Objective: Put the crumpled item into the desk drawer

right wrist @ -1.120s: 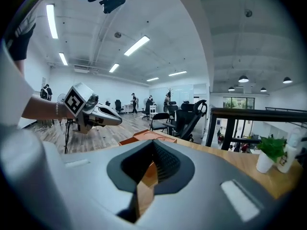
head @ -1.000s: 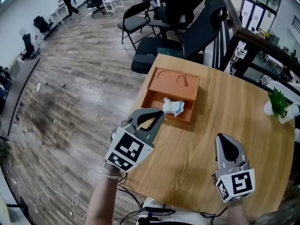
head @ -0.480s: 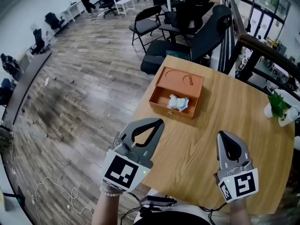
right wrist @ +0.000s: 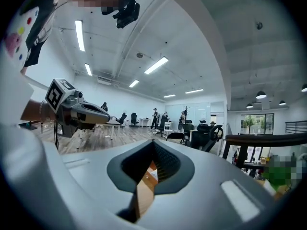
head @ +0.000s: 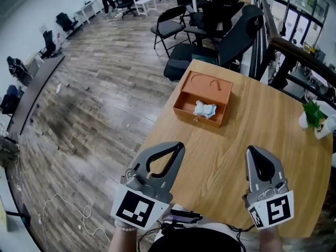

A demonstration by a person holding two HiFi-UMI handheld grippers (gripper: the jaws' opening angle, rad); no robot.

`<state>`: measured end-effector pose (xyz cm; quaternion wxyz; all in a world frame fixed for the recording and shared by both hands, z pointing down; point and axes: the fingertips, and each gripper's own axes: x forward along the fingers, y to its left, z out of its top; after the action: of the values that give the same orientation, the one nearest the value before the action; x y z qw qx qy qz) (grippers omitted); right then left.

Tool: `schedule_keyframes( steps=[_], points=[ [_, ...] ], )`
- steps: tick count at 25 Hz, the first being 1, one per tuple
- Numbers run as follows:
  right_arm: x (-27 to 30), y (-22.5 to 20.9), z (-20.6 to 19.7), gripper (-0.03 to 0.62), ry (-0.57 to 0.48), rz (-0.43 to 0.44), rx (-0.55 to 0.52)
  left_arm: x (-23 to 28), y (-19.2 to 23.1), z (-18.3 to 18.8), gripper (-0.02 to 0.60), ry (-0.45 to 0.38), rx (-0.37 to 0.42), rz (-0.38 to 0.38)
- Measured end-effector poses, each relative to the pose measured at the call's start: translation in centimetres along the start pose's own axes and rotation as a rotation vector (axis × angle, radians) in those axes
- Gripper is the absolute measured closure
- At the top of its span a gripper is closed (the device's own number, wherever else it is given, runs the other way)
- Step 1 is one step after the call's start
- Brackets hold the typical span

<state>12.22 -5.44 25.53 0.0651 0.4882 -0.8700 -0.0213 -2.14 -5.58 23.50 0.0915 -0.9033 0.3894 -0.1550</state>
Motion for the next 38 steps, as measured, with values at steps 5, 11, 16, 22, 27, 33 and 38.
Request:
schedule_keyframes(
  steps=[5,11,16,22,27,33,38],
  points=[
    [-0.5,0.8,0.8,0.588,-0.013,-0.002,-0.031,-1.1,-1.5,-0.3,0.582,0.014,-0.015,-0.032],
    [-0.5,1.8,0.9,0.588,-0.013,0.031,-0.017,-1.6,-2.3,-0.1,0.581,0.0,-0.041,-0.018],
    [-0.7,2.6,0.9,0.588,-0.009,0.046,-0.036,-1.2,-2.9,-0.2,0.581,-0.005,-0.045,-0.035],
    [-0.8,2.6,0.6,0.588,0.0,0.047,-0.04,-0.7,-3.7,-0.4,0.581,0.01,-0.033,-0.072],
    [-0.8,2.6,0.5,0.588,0.002,0.047,-0.043,-0.7,-4.0,-0.6,0.581,0.008,-0.038,-0.082],
    [-0.6,2.9,0.3,0.588,0.005,0.05,-0.043,-0.5,-4.0,-0.6,0.581,0.008,-0.026,-0.088],
    [-0.6,2.9,0.0,0.588,0.003,0.052,-0.039,-0.2,-4.0,-0.5,0.581,0.001,-0.031,-0.081]
  ],
)
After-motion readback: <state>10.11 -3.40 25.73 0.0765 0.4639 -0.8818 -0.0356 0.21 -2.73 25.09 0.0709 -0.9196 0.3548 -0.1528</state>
